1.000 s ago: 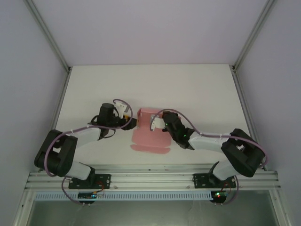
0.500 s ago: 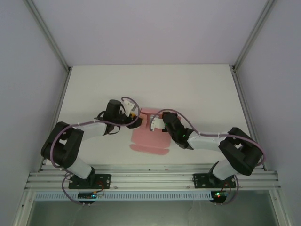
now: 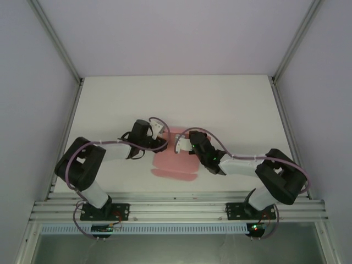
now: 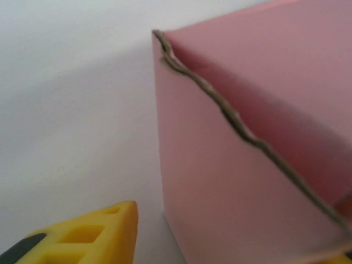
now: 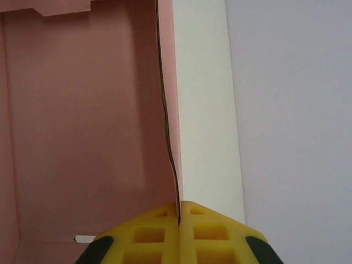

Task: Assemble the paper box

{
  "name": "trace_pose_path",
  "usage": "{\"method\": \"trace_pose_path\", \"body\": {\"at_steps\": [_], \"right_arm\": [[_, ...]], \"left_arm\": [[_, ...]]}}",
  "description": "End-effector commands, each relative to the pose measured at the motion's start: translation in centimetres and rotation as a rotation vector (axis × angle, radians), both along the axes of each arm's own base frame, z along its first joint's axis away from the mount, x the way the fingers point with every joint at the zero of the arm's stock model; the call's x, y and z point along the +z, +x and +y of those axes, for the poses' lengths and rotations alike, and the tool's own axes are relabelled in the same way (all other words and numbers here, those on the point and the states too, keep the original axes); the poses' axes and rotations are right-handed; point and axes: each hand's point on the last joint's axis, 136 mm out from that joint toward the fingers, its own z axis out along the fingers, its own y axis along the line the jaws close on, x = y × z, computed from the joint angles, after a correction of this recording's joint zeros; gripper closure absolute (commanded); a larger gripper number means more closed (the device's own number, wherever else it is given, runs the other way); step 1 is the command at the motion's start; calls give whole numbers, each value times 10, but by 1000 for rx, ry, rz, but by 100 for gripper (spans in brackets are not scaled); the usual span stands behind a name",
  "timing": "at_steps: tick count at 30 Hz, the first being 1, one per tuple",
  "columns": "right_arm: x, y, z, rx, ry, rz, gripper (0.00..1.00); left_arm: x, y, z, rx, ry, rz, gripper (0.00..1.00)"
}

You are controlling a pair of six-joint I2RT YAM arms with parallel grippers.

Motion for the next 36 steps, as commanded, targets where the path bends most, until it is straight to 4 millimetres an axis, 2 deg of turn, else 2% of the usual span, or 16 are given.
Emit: {"method": "trace_pose_path", "body": {"at_steps": [1, 6, 10, 11, 14, 15, 19, 21, 23, 24, 26, 28, 29, 30, 33, 36], "right_arm": [[-15, -7, 3, 16, -8, 53, 100], [-17, -6, 3, 8, -16, 54, 100], [-23, -8, 3, 16, -32, 76, 100], [-24, -8, 3, 15, -34, 79, 100], [-26, -9, 2, 15, -38, 90, 100], [-27, -9, 1, 13, -40, 92, 100], [-26, -9, 0, 4, -40, 90, 100], [-21, -6, 1, -15, 12, 87, 100], [-13, -5, 2, -32, 85, 97, 90], [-7, -4, 3, -46, 133, 107, 66], [3, -6, 3, -61, 208, 137, 50], [22, -7, 2, -80, 316, 149, 22], [32, -10, 1, -83, 376, 158, 15], [40, -13, 0, -80, 428, 172, 2], [74, -14, -13, -112, 646, 189, 1], [94, -8, -37, -223, 840, 255, 1]], "left_arm": [[13, 19, 2, 64, 18, -87, 58], [19, 37, 13, 206, 115, -183, 59], [20, 45, 11, 236, 129, -202, 59], [20, 47, 12, 251, 132, -204, 64], [17, 50, 14, 280, 145, -212, 87], [16, 51, 16, 301, 155, -221, 100], [13, 53, 27, 376, 161, -241, 100], [12, 48, 20, 338, 138, -245, 100], [14, 41, 11, 291, 102, -243, 100], [16, 38, 7, 278, 82, -244, 100], [16, 34, 1, 248, 66, -243, 100], [16, 31, 1, 250, 76, -244, 100], [15, 31, 1, 258, 82, -241, 100], [14, 30, 1, 260, 84, -234, 100], [11, 29, 4, 282, 88, -220, 100], [7, 28, 5, 293, 88, -201, 100]]}}
